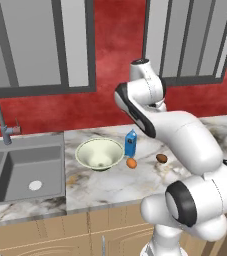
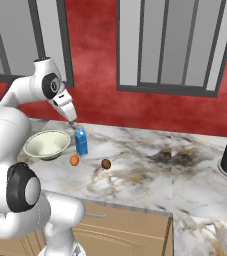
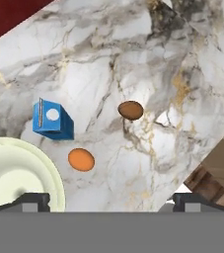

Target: Gather the eggs and milk located in the vicinity of the sink area and place them right next to the bowl.

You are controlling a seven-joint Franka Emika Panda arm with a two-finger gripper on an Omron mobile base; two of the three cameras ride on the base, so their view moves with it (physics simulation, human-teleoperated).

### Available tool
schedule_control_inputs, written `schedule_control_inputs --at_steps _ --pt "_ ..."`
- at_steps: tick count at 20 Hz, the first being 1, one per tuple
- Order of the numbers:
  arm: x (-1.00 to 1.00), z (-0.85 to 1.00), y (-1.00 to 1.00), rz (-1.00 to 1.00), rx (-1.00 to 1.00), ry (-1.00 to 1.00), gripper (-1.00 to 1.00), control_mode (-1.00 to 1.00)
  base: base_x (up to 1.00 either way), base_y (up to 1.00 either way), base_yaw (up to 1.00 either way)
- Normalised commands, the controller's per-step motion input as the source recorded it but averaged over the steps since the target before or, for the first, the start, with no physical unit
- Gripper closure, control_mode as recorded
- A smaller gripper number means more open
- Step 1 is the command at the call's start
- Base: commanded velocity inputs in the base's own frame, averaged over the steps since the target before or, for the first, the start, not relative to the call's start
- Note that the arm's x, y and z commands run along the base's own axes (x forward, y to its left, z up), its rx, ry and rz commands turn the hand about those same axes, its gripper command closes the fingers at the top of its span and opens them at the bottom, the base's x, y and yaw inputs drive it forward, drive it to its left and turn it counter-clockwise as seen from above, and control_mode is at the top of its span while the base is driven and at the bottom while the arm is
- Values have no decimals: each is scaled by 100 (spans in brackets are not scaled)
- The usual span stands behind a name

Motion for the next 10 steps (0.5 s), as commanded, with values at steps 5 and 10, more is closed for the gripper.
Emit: schedule_control_inputs --at_steps 5,10 --pt "29 -31 0 0 10 4 -100 -100 0 0 0" --pt "17 -23 0 0 3 1 -100 -100 0 0 0"
